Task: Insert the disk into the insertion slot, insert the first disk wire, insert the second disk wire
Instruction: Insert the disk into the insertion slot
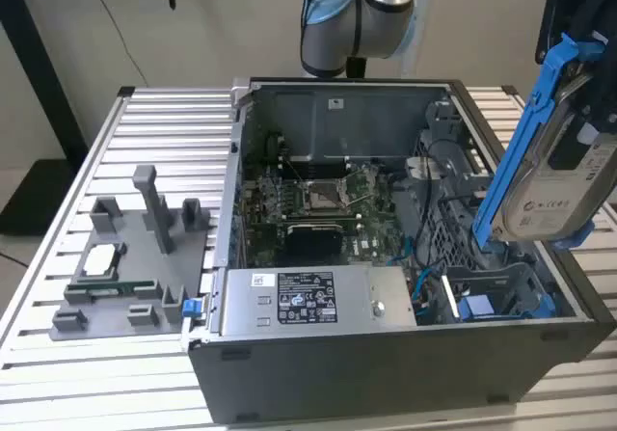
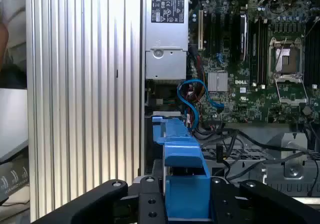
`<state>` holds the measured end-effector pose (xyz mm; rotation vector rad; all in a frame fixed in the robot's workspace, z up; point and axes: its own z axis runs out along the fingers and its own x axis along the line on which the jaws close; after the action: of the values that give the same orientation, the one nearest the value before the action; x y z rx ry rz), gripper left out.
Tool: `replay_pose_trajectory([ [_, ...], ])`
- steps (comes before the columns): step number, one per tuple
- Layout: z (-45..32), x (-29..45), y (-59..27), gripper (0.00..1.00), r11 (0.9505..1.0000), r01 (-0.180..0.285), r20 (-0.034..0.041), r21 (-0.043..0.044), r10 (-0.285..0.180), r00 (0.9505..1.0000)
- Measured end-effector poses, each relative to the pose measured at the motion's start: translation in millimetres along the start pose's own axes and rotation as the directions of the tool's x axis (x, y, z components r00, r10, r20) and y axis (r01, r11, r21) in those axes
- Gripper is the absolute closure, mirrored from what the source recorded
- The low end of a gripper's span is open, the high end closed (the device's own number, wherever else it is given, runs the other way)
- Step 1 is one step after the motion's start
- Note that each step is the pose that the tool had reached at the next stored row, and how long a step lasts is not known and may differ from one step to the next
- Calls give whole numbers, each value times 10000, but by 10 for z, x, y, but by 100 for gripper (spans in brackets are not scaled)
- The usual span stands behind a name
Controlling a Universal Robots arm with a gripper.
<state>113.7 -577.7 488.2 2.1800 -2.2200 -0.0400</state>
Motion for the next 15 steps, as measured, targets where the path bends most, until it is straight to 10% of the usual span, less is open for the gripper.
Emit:
replay_pose_trajectory([
  [15, 60, 0, -2, 100, 10000, 0, -1, 0, 0, 10000],
])
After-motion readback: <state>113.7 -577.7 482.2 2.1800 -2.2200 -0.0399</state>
